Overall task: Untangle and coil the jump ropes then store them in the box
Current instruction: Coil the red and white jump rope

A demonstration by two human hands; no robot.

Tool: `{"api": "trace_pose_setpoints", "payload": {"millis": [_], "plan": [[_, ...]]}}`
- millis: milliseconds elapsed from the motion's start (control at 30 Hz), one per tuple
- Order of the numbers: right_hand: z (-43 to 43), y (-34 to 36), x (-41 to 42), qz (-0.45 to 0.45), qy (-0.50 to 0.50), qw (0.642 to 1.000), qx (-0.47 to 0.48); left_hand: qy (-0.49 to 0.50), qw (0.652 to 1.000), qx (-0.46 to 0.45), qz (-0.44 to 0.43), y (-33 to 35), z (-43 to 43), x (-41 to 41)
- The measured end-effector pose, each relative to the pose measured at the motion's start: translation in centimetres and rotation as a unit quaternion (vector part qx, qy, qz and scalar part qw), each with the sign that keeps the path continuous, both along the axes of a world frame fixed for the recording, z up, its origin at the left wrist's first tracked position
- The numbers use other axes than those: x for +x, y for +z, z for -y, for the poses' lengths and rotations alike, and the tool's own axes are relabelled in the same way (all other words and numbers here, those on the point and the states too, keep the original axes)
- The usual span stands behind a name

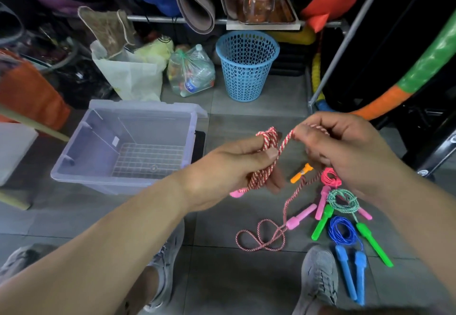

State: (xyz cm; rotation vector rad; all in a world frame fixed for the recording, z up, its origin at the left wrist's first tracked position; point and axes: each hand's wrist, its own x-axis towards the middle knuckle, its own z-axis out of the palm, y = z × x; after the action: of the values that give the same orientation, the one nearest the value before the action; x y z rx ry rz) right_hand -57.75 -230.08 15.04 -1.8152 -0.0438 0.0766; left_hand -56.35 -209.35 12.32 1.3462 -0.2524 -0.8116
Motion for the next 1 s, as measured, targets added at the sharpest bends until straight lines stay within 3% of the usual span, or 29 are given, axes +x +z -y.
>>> {"api": "trace_pose_setpoints", "payload": {"millis": [300,500,633,800,900,1000], "plan": [[0.2,-1.2,1.2,0.027,-0.084,0.996,-0.028,-0.105,0.975,-0.144,-0.136,0.5,-0.2,0.3],[-0.4,-3.8,0.9,-0.109,0.026,0.986,-0.127,0.04,0.953,-0.259,-0.152,1.2,-0.8,1.8],[-0.5,-3.4,0.2,-0.162,0.121,0.964,-0.175,0.153,0.957,-0.214,-0.119,1.4,-1.1,2.7],[-1.2,-1.6,-0.9,-0.167,0.236,0.925,-0.247,0.173,0.978,-0.103,-0.047,0.7,-0.6,2.2],[-1.1,-0.9,-1.0,-0.132,0.224,0.935,-0.243,0.133,0.991,-0.007,0.007,-0.3,-0.4,1.6],[0.0,-0.2,-0.5,-0.059,0.177,0.964,-0.19,0.031,0.999,0.024,0.006,-0.6,-0.2,0.5]]}}
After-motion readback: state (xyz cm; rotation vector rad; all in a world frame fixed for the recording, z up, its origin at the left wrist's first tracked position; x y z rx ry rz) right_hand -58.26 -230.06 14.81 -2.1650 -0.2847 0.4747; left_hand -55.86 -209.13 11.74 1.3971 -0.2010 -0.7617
